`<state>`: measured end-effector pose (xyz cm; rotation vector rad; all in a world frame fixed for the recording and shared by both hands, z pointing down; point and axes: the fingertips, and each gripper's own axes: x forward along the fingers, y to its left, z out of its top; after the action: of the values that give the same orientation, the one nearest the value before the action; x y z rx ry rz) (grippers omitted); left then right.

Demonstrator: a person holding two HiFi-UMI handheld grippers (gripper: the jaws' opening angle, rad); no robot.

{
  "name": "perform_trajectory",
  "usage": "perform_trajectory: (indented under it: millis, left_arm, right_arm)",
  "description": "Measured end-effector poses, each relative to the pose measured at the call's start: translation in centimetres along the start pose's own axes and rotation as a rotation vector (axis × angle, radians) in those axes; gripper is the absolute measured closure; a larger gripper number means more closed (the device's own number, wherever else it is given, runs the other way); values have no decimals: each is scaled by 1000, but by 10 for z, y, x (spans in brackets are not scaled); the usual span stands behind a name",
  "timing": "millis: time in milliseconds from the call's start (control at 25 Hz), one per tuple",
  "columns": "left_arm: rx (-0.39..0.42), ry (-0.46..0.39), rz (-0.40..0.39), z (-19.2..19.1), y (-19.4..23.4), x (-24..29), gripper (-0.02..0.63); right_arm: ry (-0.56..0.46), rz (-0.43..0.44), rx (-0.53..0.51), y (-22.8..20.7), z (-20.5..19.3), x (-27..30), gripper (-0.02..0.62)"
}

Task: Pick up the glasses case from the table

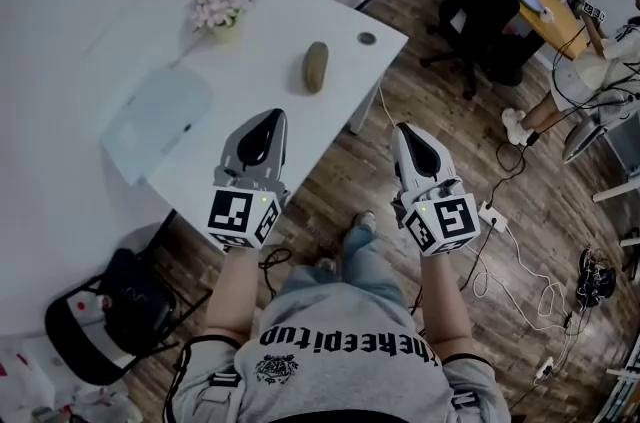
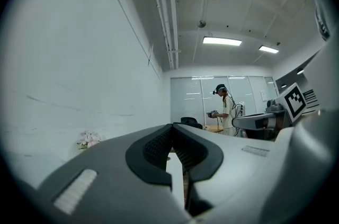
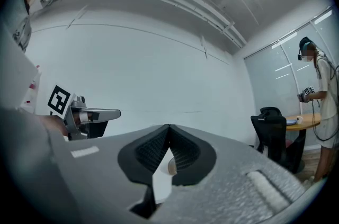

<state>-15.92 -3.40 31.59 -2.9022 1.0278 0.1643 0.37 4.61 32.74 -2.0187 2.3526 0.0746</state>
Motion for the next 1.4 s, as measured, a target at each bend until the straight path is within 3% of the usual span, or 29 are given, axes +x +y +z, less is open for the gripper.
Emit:
perform_trajectory:
  millis: [600, 1400]
  left_arm:
    - [-12, 8, 96, -7, 30, 75, 588]
    - [-8, 31, 218, -17, 31, 155, 588]
  right_arm:
    - [-6, 119, -26, -51, 3, 85, 594]
    - [-1, 257, -28, -123, 2, 151, 594]
